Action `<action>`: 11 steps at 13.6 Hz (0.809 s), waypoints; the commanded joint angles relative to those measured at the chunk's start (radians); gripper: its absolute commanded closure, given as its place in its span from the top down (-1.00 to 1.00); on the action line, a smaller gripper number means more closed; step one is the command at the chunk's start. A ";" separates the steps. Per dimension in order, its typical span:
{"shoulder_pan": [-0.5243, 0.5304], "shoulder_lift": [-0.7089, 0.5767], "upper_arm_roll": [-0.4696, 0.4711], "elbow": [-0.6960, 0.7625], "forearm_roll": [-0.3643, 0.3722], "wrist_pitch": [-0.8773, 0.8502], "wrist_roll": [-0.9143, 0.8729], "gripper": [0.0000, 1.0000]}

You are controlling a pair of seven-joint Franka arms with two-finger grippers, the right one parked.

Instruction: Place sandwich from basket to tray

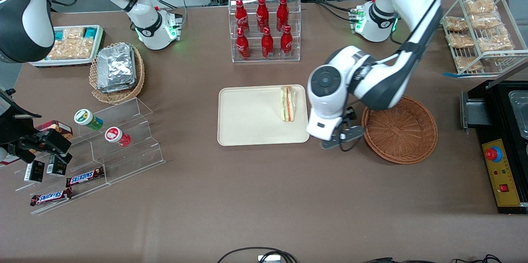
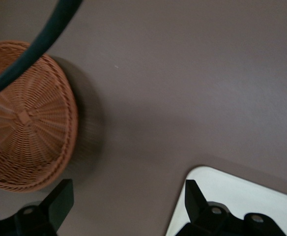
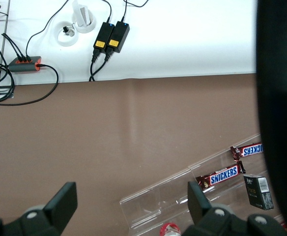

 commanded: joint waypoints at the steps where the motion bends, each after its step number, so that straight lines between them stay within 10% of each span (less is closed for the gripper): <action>1: 0.035 -0.053 -0.007 -0.011 -0.016 -0.035 0.000 1.00; 5: 0.063 -0.077 -0.007 -0.010 -0.018 -0.059 0.027 1.00; 11: 0.119 -0.278 0.152 -0.019 -0.250 -0.136 0.444 1.00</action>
